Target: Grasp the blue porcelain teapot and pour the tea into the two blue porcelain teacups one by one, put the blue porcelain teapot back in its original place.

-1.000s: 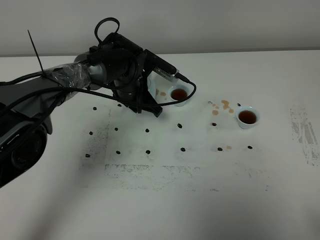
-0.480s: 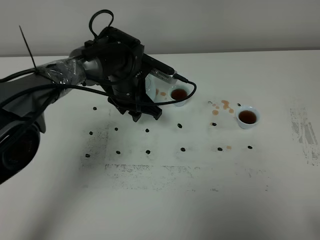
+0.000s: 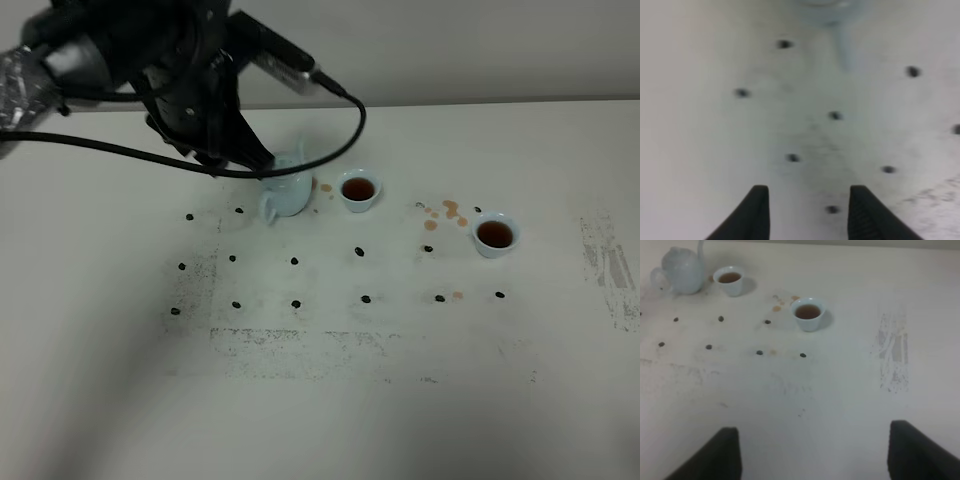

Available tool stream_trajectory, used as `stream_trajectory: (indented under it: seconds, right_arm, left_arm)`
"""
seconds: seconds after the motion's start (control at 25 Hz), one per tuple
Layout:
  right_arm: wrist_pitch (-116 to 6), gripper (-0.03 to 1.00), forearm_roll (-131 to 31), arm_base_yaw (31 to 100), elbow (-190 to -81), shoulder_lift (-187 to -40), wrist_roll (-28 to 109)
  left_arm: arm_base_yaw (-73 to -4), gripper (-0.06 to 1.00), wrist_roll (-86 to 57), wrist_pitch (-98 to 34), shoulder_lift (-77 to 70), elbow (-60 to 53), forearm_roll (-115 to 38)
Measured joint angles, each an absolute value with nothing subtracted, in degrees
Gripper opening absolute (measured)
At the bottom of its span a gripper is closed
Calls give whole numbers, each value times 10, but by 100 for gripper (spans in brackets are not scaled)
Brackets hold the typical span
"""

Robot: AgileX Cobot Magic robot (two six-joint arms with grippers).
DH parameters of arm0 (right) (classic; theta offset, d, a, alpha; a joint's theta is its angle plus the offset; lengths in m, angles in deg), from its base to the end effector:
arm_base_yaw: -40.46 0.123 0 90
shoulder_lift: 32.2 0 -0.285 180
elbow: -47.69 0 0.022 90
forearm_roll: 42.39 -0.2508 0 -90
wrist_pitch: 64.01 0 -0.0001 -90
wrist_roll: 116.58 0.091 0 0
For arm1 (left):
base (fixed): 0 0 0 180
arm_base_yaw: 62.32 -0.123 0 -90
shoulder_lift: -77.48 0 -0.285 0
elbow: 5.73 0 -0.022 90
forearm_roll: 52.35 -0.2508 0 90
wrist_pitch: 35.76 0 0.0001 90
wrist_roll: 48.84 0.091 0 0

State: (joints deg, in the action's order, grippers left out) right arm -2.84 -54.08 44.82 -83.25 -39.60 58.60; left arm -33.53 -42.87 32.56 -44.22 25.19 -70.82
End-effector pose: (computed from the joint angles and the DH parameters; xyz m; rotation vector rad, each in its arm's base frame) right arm -0.0073 0.0157 0.2757 -0.1736 2.0370 0.2395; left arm 0.3926 -0.1852 0.3034 0.8907 2.5543 0.3311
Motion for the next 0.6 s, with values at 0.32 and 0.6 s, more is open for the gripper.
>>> stream_trajectory:
  seconds: [0.32,0.6]
  right_arm:
    - [-28,59,-541,448,-833,-396,585]
    - [-28,59,-541,448,-833,-396,586]
  left_arm:
    - [-398,36,-448,326,-235,107,-756]
    - [-523,36,-452,326,-21,-118,-742]
